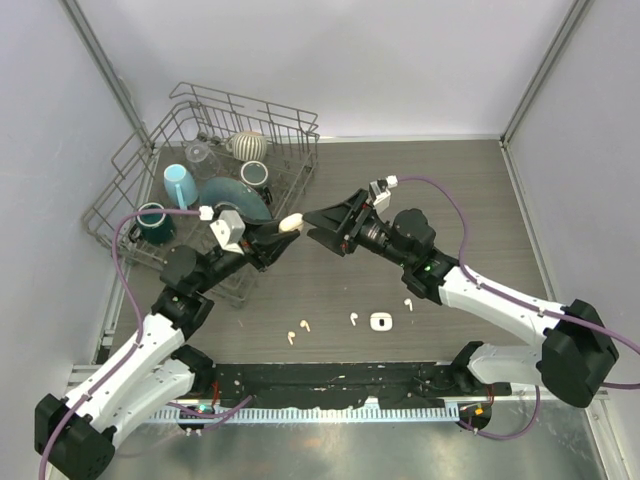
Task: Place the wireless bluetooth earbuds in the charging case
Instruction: Open the charging case.
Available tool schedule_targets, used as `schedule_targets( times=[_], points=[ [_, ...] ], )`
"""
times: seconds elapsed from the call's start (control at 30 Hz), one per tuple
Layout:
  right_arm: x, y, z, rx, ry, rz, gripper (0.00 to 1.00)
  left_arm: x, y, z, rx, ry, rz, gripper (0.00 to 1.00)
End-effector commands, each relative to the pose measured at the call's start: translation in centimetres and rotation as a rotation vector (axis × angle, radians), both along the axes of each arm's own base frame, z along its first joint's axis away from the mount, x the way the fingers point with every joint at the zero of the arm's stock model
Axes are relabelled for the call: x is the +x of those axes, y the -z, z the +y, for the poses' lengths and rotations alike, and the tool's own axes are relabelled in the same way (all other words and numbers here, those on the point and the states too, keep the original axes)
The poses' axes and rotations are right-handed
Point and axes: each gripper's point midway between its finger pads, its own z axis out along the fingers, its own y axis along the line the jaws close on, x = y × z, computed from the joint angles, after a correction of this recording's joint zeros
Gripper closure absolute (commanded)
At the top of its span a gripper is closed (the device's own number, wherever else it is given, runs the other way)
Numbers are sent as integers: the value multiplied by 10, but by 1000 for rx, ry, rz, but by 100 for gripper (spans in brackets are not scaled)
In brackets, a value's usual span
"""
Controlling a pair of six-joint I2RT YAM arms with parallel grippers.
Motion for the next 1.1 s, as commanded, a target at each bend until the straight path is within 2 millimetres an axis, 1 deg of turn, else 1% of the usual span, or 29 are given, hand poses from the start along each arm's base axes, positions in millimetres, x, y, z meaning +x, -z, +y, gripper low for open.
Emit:
schedule_targets(
  times=[0.0, 0.2, 0.33, 0.43, 0.47, 0.57, 0.63, 0.67, 0.7, 0.73, 0.77, 0.93, 1.0, 1.07],
  points=[
    [-7, -43, 1, 177, -37, -40, 22, -7, -24, 1, -48, 16, -109, 100],
    [-11, -44, 9, 197, -65, -27, 23, -6, -23, -1, -48, 22, -103, 100],
    [-13, -42, 17, 194, -93, -11, 27, -4, -22, -2, -51, 21, -98, 100],
    [-13, -39, 21, 188, -108, -2, 33, -4, -23, -2, -54, 25, -98, 100],
    [-14, -38, 22, 187, -111, 0, 37, -4, -23, -2, -56, 24, -96, 100],
    [-15, -39, 24, 193, -118, -4, 44, -5, -22, -2, -55, 30, -92, 99],
    [-16, -41, 25, 196, -129, -7, 46, -6, -21, -2, -54, 31, -91, 98],
    [-16, -42, 25, 199, -134, -10, 47, -5, -20, -2, -51, 31, -89, 98],
    [-17, -42, 27, 201, -142, -11, 45, -5, -20, -2, -51, 31, -89, 98],
    [-19, -44, 27, 204, -153, -15, 43, -6, -20, -2, -51, 31, -88, 98],
    [-20, -45, 28, 206, -161, -21, 39, -5, -20, -2, -50, 29, -90, 98],
    [-23, -48, 29, 212, -177, -31, 35, -5, -18, -2, -47, 29, -84, 98],
    [-23, -48, 29, 212, -175, -31, 39, -5, -18, -3, -47, 29, -83, 98],
    [-22, -47, 28, 214, -165, -30, 49, -5, -18, -2, -48, 25, -85, 99]
  ],
)
